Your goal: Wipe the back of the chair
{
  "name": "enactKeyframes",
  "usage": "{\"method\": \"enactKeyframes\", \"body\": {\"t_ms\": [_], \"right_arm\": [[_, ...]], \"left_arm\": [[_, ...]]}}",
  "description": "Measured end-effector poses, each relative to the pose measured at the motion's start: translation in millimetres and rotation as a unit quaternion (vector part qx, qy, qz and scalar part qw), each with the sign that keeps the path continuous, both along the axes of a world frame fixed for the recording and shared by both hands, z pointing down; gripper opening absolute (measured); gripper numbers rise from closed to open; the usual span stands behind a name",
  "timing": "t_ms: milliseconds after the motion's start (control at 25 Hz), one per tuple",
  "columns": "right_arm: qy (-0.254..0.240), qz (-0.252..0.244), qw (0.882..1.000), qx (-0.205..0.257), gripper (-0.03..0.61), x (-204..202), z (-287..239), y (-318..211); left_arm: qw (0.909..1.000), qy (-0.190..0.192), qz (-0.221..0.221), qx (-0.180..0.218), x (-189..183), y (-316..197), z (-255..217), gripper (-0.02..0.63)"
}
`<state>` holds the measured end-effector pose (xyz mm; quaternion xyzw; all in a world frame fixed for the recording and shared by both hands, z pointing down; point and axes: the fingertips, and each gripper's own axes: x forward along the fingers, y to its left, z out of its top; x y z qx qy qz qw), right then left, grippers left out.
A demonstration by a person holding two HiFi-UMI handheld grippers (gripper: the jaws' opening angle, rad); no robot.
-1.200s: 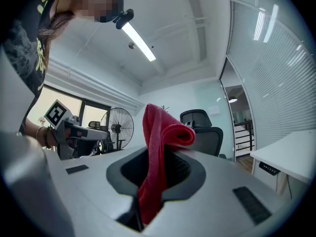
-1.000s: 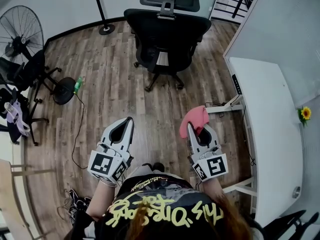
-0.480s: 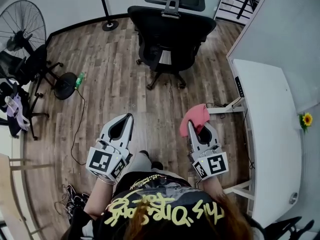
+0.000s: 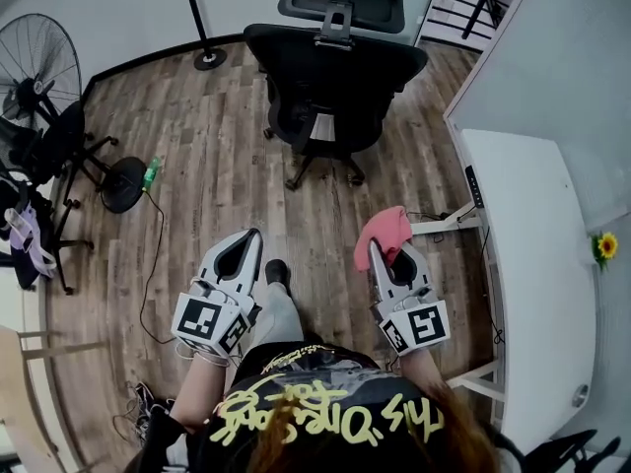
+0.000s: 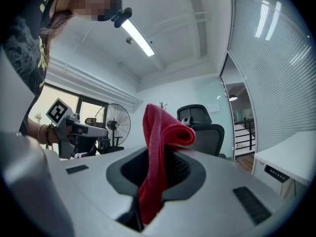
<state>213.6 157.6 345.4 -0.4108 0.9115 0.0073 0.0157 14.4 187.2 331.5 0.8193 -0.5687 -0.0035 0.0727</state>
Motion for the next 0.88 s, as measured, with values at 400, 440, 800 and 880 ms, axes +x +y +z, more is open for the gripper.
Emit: {"method": "enactKeyframes", "body": {"t_ms": [400,440,800,880], "right_arm": [[-0.001,0.051,0.999,-0.007,0.060,-18.4,5.3,-110.4],[-0.002,0.054,0.998,-0.009,0.061,-22.2,4.2,-122.0],[-0.002,0.073,0.997,-0.023,0.061,-59.5,7.3,-207.0],[0.000,0.073,0.997,-0.029,0.061,-67.7,11.9,-217.8]], "left_arm": [[0.9991,-0.007,0.041,-0.004,-23.6,-126.1,5.2,-0.008],[0.9990,-0.009,0.044,-0.003,-26.5,-139.7,2.8,-0.006],[0.9979,-0.012,0.061,-0.015,-59.9,-227.3,6.1,-0.008],[0.9976,-0.011,0.065,-0.021,-65.9,-239.7,11.0,-0.008]]}}
